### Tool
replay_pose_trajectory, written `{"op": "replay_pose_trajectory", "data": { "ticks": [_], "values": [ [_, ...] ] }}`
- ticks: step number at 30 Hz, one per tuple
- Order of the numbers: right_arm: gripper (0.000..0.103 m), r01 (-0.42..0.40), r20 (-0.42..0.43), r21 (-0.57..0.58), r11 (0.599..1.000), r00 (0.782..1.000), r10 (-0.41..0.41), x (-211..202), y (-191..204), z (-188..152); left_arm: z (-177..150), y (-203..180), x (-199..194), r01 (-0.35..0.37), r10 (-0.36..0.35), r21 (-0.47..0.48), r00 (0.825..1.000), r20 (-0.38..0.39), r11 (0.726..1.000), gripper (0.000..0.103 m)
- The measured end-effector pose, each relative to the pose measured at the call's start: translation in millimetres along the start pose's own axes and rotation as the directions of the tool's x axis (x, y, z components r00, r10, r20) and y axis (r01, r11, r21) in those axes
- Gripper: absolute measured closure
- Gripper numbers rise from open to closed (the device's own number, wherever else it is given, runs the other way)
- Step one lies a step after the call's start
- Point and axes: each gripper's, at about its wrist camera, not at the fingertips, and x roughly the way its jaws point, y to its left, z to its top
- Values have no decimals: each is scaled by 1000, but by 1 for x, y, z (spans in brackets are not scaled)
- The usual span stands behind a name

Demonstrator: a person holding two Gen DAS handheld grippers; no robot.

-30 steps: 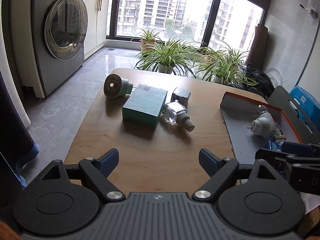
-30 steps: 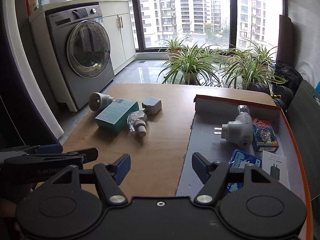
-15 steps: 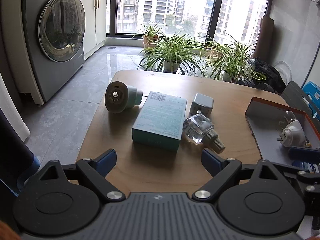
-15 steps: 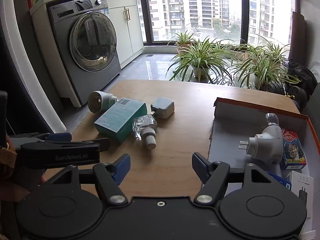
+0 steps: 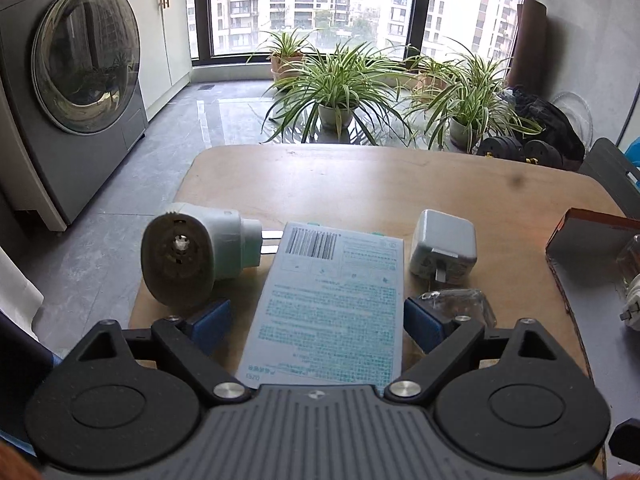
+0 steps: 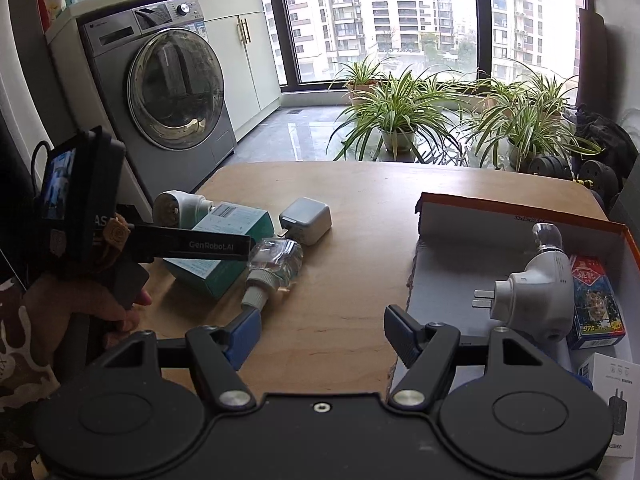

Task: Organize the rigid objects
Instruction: 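Grasp the teal bandage box with the left tool, then grasp the glass diffuser bottle with the right tool while the left tool holds the bandage box, then carry the bandage box with the left tool while the right tool carries the glass bottle to the tray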

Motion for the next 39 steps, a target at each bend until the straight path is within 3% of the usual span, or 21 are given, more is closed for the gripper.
{"op": "replay_pose_trajectory", "data": {
  "ticks": [3, 4, 9, 16, 24, 25, 27, 33, 39],
  "values": [
    [22, -2, -3, 6, 1000, 1000, 2, 4, -3, 1, -5, -6, -4, 3, -4, 42, 1000, 25, 999, 21],
    [22, -3, -6, 7, 1000, 1000, 3, 6, -4, 2, -6, -8, -6, 2, -3, 48, 999, 37, 999, 32],
    [21, -20, -22, 19, 1000, 1000, 20, 19, 0, 9, -21, -9, -25, 58, -59, 32, 997, 50, 998, 32],
    [21, -67, -68, 91, 994, 995, 73, 49, 10, 23, -53, -5, -78, 12, -9, -28, 993, 118, 1000, 32],
    [21, 33, -123, 136, 990, 992, -16, 97, 36, 38, -73, 6, -106, 7, 8, -119, 992, 122, 993, 32],
    [22, 45, -125, 129, 991, 992, -28, 101, 38, 38, -73, 6, -108, 13, 3, -124, 992, 123, 992, 32],
    [39, 77, -103, 80, 994, 992, -69, 106, 43, 37, -72, 4, -108, 7, 9, -122, 992, 127, 992, 32],
    [46, 58, -84, 44, 997, 995, -55, 78, 42, 23, -76, 3, -114, 16, 6, -152, 990, 141, 988, 32],
    [46, 45, -16, 32, 998, 999, -45, 15, 34, 8, -77, -13, -130, 42, -19, -135, 985, 170, 990, 32]
  ]
}}
